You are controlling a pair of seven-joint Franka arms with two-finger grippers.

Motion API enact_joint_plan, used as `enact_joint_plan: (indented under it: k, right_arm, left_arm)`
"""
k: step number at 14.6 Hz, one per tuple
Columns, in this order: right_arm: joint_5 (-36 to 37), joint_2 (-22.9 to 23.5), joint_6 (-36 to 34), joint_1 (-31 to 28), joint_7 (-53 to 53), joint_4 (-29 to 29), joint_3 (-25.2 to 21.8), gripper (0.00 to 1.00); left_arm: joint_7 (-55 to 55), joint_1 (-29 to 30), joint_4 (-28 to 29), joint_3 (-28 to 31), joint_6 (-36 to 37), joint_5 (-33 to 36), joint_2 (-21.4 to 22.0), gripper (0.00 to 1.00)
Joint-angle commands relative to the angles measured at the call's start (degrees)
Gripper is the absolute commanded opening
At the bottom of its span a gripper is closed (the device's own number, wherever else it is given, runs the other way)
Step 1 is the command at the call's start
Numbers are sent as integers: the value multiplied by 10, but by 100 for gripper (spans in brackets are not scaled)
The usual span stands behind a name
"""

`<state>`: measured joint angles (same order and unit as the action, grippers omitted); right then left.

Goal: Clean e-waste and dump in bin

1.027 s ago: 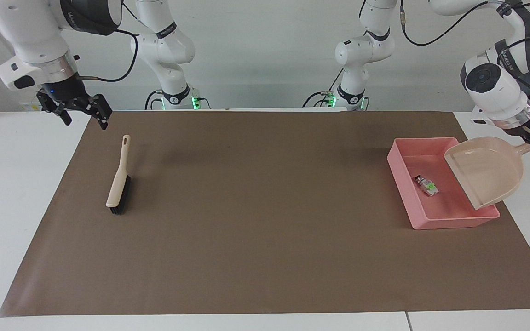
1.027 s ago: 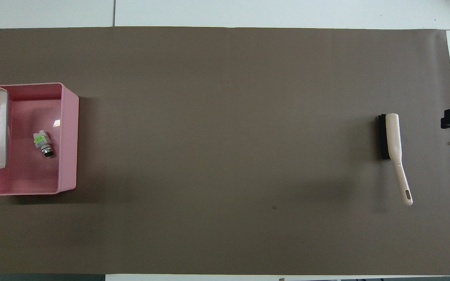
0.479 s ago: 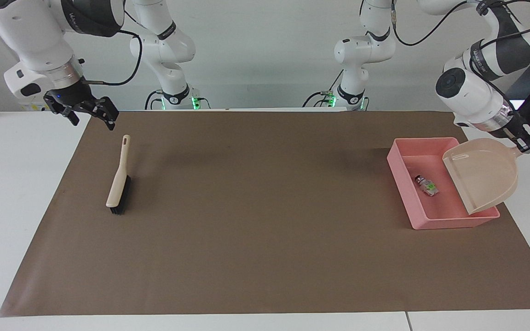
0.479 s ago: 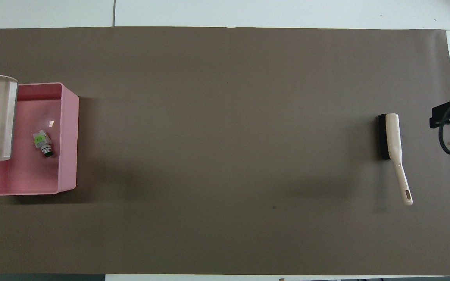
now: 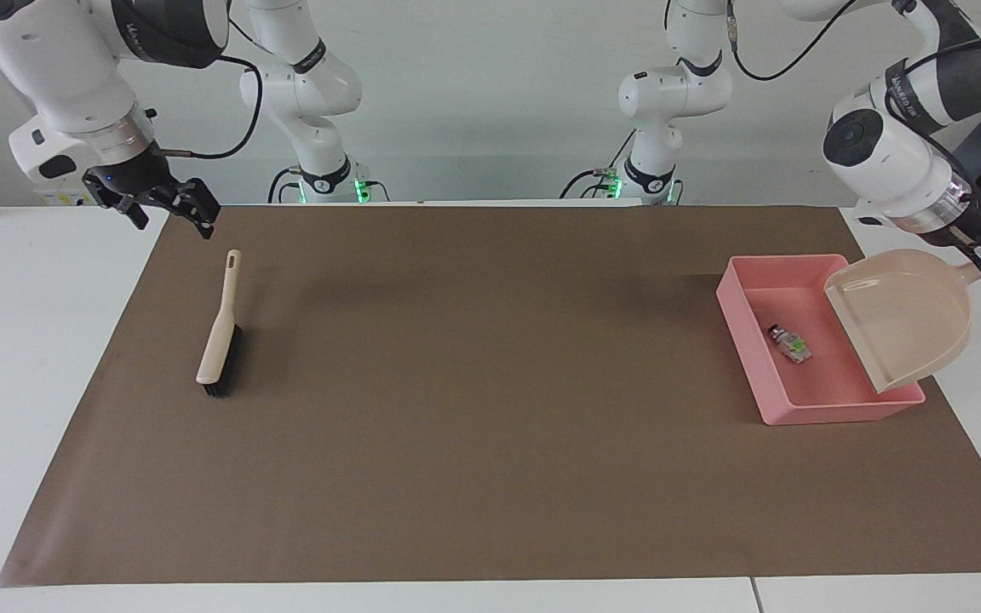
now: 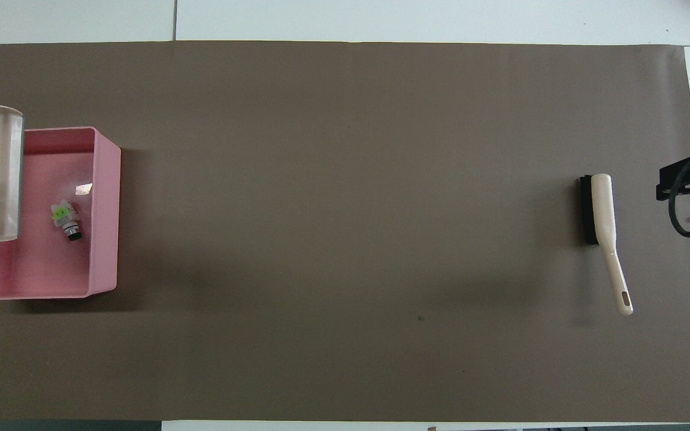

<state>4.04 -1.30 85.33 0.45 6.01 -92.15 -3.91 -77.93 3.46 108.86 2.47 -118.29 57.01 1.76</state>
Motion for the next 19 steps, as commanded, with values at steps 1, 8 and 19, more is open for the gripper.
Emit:
enact_joint_plan:
  k: [1, 8, 19]
  right_arm:
    - [-27, -4, -8, -17, 20, 2, 18, 100]
    - [-20, -6, -5, -1, 23, 6, 18, 100]
    - [-28, 2, -27, -1, 20, 38, 20, 100]
  left_arm:
    - [-69, -2, -44, 2, 24, -110, -3, 0]
    - [-80, -54, -35, -1, 102, -354, 6, 0]
    - [96, -300, 29, 1, 87, -406, -40, 0]
